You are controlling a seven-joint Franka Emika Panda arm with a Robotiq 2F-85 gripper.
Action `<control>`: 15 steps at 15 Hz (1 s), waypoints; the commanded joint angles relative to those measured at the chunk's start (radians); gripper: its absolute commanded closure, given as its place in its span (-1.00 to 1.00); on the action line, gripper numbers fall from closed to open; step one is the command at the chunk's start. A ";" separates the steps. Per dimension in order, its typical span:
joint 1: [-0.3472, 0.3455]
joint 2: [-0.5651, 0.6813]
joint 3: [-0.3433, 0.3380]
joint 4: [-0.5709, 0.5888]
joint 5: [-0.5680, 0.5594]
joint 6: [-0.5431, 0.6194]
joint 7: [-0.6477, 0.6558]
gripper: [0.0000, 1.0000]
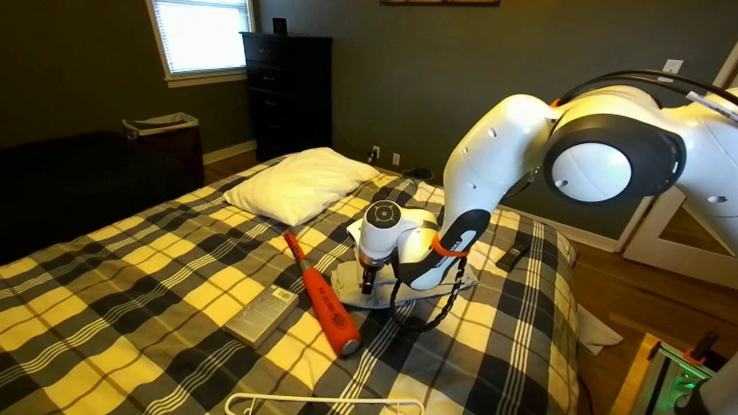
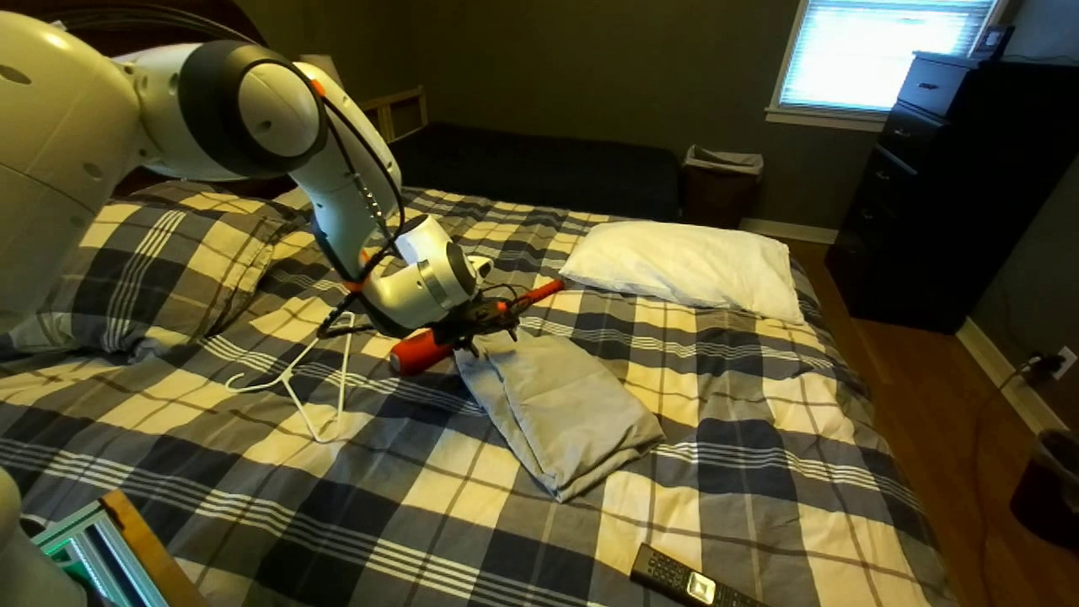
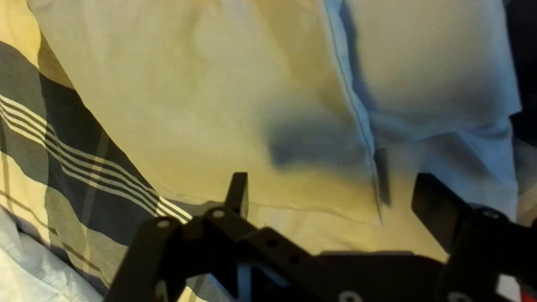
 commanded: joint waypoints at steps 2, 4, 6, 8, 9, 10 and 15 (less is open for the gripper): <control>0.066 0.009 -0.049 0.007 0.002 -0.004 0.040 -0.47; 0.080 0.012 -0.064 0.008 0.004 -0.004 0.058 -0.16; 0.092 0.009 -0.079 0.002 0.005 -0.008 0.077 0.17; 0.097 0.007 -0.090 -0.003 0.008 -0.013 0.093 0.44; 0.095 0.008 -0.092 -0.004 0.011 -0.016 0.097 0.61; 0.090 0.010 -0.089 -0.004 0.016 -0.019 0.095 0.74; 0.034 0.015 -0.047 -0.008 0.034 0.023 0.051 1.00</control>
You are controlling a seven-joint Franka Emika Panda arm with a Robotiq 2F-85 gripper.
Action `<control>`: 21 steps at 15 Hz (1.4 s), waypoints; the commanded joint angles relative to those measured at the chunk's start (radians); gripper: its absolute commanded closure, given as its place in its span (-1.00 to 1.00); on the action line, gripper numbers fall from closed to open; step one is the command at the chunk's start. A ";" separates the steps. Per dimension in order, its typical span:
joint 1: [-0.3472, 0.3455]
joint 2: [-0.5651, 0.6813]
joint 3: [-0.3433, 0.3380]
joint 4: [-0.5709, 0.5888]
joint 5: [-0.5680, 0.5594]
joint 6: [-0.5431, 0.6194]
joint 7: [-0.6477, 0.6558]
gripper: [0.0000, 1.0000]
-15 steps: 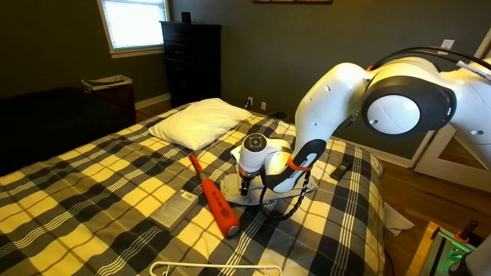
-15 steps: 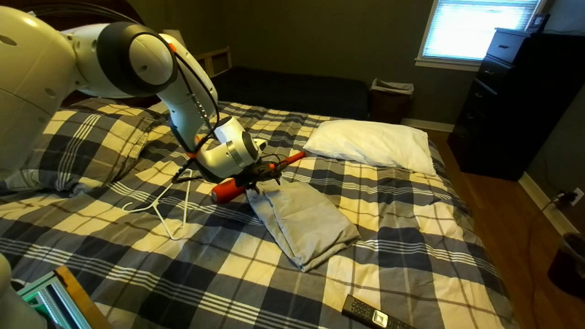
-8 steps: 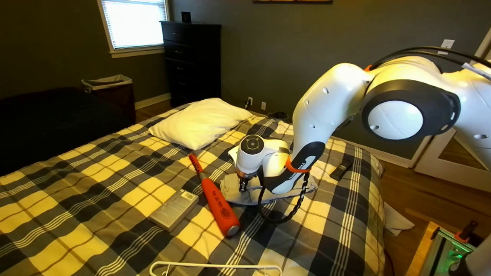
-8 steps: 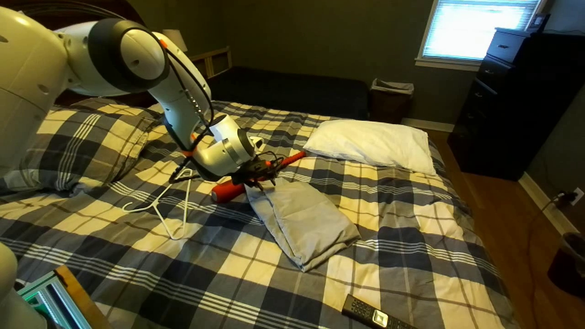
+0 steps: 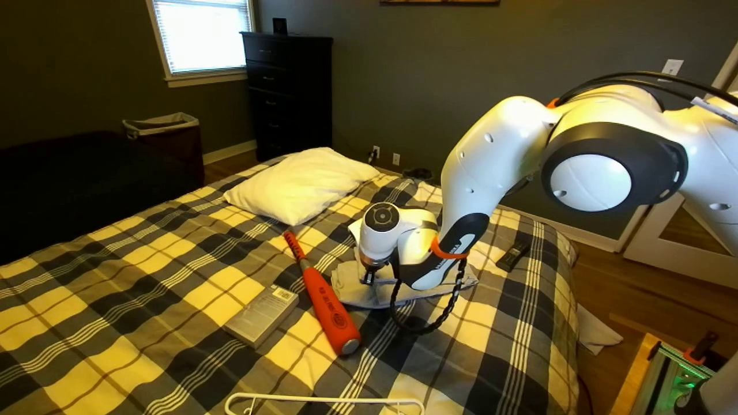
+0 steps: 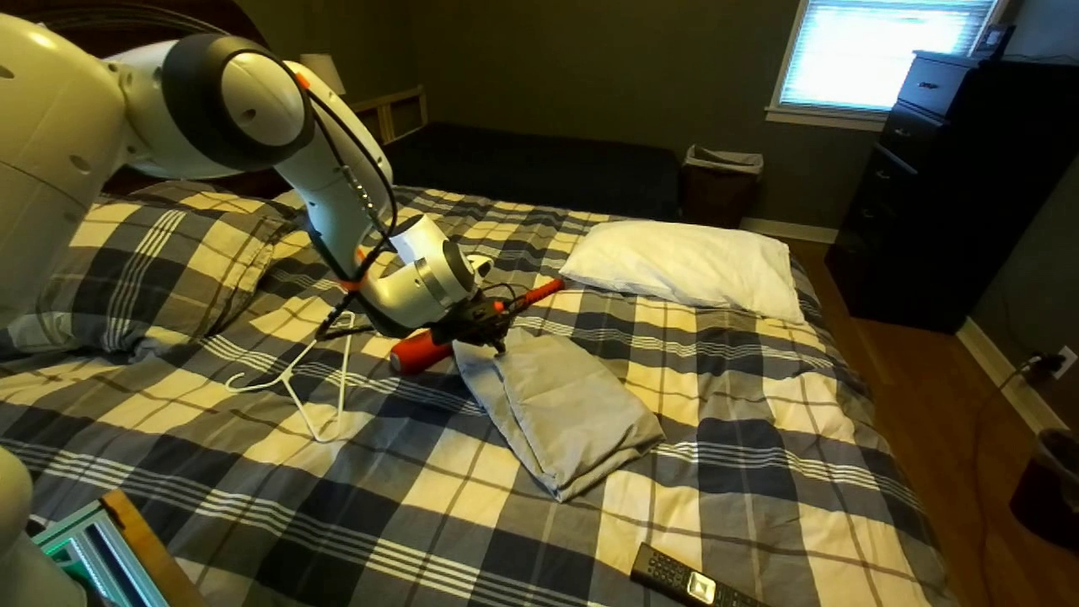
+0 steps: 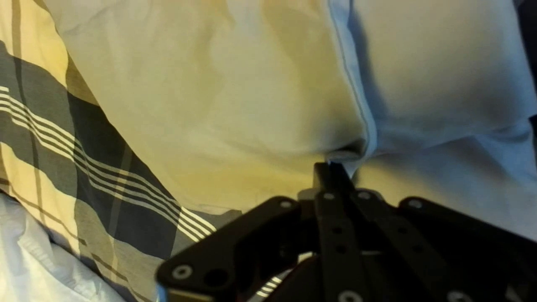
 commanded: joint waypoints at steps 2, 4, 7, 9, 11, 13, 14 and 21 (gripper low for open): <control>-0.070 0.013 0.062 -0.003 0.044 0.053 -0.060 1.00; -0.033 0.005 0.013 -0.005 0.026 0.071 -0.031 1.00; 0.118 -0.041 -0.195 -0.019 -0.106 0.108 0.106 1.00; 0.224 -0.094 -0.345 -0.057 -0.173 0.124 0.207 1.00; 0.350 -0.085 -0.486 -0.053 -0.243 0.124 0.301 1.00; 0.286 -0.082 -0.430 -0.014 -0.203 0.106 0.239 0.98; 0.318 -0.090 -0.458 -0.022 -0.211 0.106 0.254 1.00; 0.364 -0.049 -0.627 -0.016 -0.210 0.111 0.489 1.00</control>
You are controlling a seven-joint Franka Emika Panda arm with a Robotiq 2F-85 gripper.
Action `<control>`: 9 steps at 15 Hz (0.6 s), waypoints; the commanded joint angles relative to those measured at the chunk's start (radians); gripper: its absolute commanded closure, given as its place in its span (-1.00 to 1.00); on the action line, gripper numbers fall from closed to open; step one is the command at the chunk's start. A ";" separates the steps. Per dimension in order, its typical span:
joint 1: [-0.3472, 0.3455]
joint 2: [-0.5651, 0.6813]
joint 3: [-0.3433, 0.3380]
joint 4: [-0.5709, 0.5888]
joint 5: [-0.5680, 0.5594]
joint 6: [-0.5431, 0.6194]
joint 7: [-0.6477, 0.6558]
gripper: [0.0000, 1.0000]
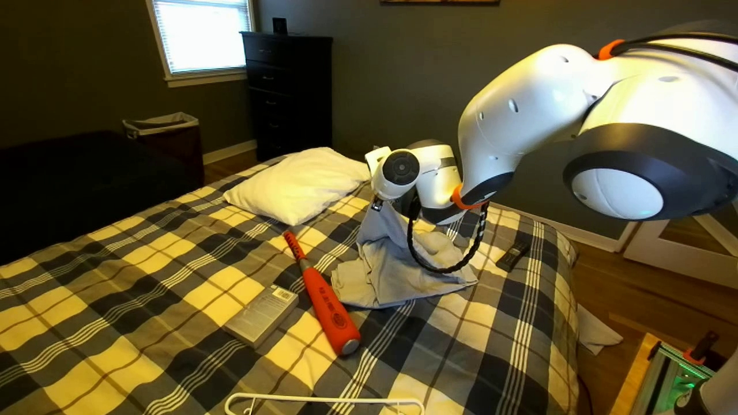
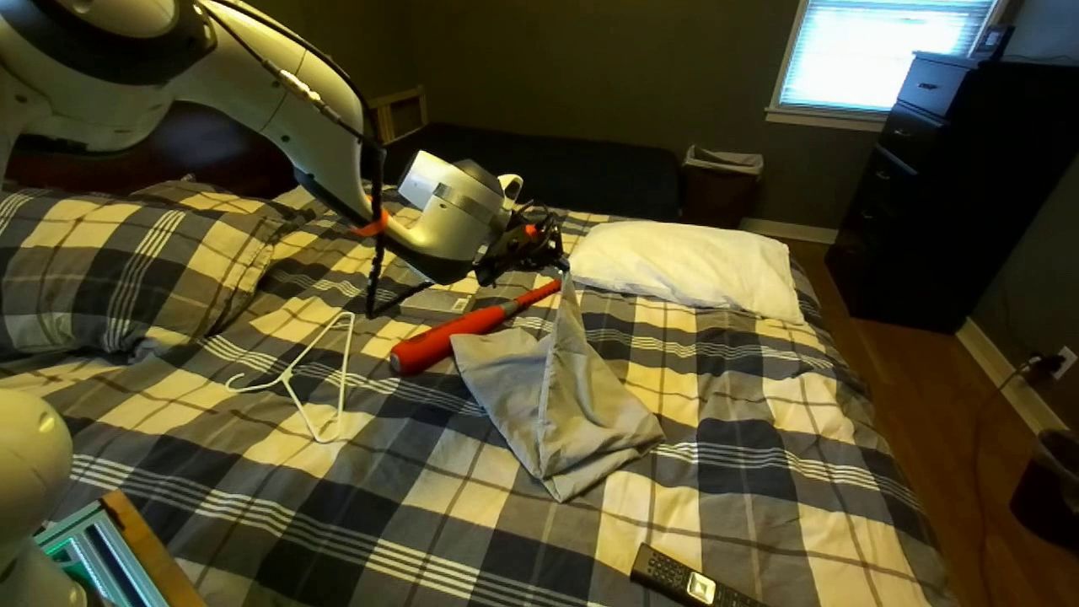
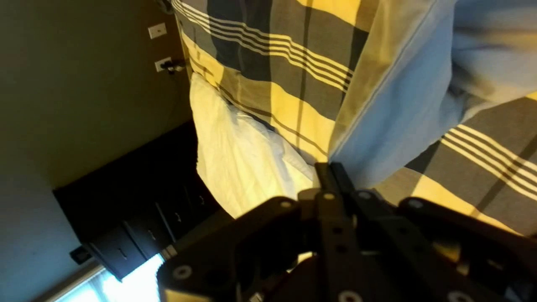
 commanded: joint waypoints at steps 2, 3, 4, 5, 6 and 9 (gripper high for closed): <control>-0.001 0.002 -0.022 0.000 0.000 0.000 0.025 0.98; -0.002 0.002 -0.022 0.001 0.000 0.000 0.024 0.98; -0.001 0.002 -0.021 0.001 0.000 0.000 0.024 0.98; 0.000 0.002 -0.020 0.001 0.000 0.000 0.024 1.00; 0.016 0.046 -0.062 0.037 -0.012 0.022 0.079 1.00; 0.031 0.139 -0.201 0.178 -0.052 0.109 0.186 1.00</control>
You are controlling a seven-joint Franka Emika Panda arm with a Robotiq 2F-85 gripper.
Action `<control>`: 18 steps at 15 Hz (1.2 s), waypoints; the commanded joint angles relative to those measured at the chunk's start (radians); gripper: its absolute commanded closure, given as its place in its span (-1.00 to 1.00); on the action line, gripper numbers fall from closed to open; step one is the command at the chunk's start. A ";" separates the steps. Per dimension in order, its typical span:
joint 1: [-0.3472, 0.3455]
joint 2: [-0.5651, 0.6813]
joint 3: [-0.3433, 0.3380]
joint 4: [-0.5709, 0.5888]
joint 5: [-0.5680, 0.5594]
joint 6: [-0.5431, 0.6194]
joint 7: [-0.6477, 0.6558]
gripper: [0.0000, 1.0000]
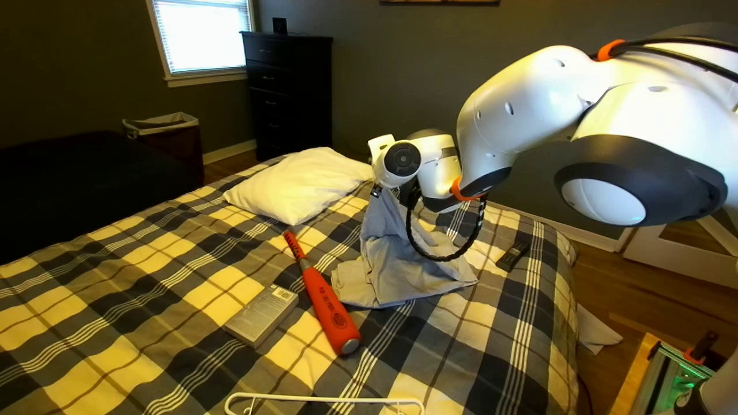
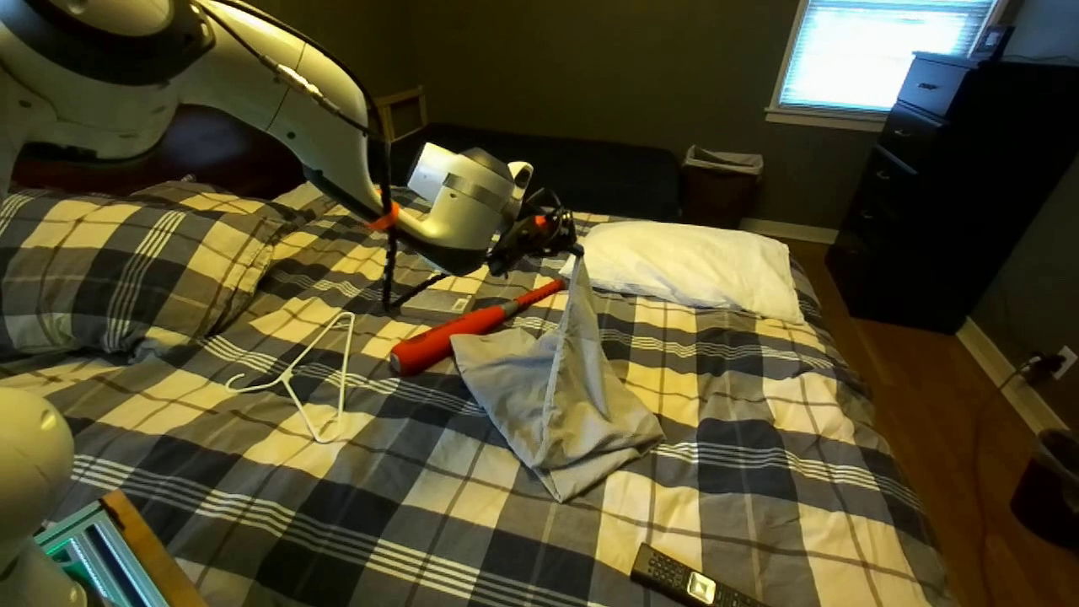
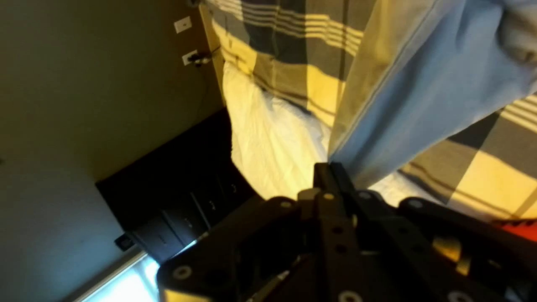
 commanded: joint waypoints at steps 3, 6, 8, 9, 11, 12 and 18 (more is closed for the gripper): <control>-0.070 0.200 -0.192 0.319 -0.013 0.180 0.097 1.00; -0.076 0.120 -0.139 0.268 0.011 0.134 0.040 0.98; -0.121 0.141 -0.125 0.310 0.016 0.149 0.040 0.98; -0.129 0.148 -0.122 0.317 0.017 0.153 0.040 1.00; -0.155 0.228 -0.169 0.411 0.055 0.168 0.110 1.00; -0.172 0.239 -0.167 0.437 0.069 0.166 0.119 1.00; -0.348 0.319 -0.036 0.635 0.205 0.103 0.101 0.16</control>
